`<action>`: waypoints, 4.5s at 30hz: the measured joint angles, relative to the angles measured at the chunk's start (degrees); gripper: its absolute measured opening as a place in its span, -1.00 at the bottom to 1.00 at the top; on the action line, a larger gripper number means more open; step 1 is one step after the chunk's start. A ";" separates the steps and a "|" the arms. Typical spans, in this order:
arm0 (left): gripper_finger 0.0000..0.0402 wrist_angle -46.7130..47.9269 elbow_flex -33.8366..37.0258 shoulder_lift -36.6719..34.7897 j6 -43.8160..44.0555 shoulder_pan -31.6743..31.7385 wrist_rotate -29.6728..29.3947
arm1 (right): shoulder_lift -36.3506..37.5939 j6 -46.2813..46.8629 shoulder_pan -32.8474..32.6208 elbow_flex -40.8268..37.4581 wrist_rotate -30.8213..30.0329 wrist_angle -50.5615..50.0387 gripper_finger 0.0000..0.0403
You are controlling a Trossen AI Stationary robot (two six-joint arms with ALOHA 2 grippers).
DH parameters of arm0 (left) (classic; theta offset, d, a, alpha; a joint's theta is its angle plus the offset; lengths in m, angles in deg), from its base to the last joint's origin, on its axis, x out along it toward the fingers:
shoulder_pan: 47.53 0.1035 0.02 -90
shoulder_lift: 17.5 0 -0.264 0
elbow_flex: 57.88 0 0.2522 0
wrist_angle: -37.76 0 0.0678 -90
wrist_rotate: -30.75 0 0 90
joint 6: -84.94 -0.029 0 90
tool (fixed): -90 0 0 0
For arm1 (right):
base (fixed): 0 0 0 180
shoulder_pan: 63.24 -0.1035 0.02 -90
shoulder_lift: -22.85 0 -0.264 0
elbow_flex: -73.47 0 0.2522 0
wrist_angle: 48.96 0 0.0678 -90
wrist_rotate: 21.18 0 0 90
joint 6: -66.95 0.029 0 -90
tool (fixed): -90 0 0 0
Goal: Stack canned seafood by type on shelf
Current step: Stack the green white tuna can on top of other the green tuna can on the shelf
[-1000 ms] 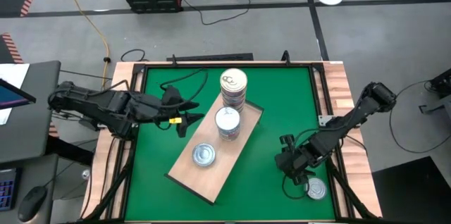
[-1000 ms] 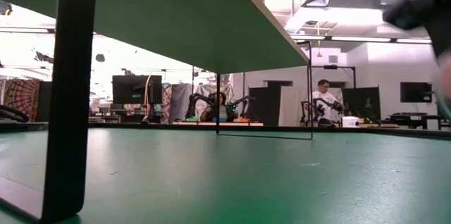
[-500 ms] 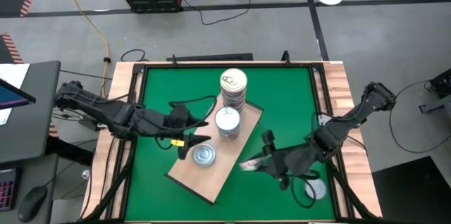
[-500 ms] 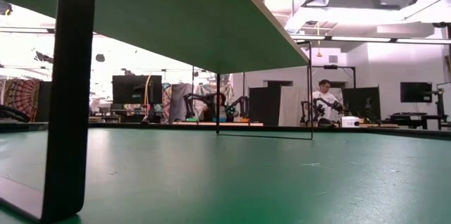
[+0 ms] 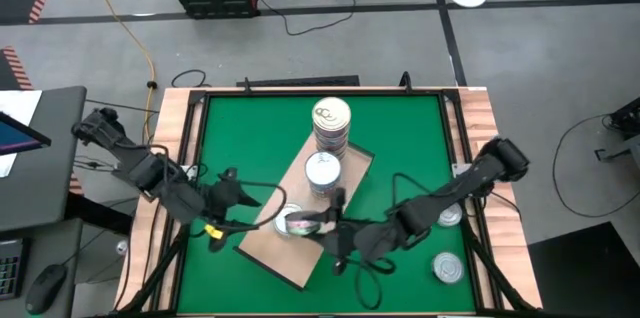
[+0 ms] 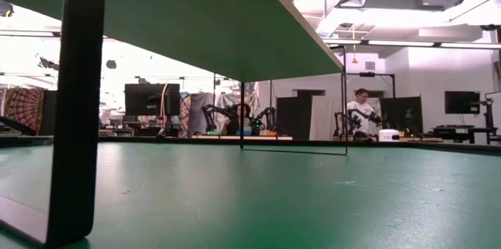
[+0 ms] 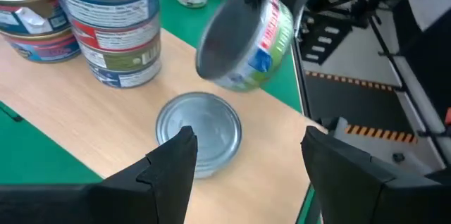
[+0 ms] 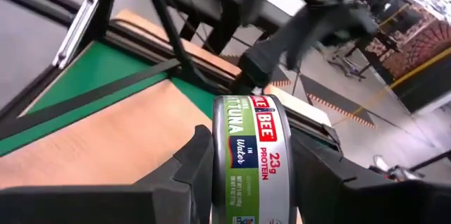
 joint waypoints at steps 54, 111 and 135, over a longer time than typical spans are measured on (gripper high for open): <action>0.21 3.70 0.11 1.73 8.88 -2.52 10.60 | -17.00 8.13 0.58 15.55 -8.22 -15.44 0.30; 0.21 0.99 14.84 -1.44 -3.39 -4.32 6.72 | -17.44 13.81 7.63 21.08 24.81 -19.96 -0.04; 0.21 3.30 12.62 -1.53 -1.20 -4.32 8.25 | -17.44 29.11 5.08 21.08 32.04 -26.32 -0.04</action>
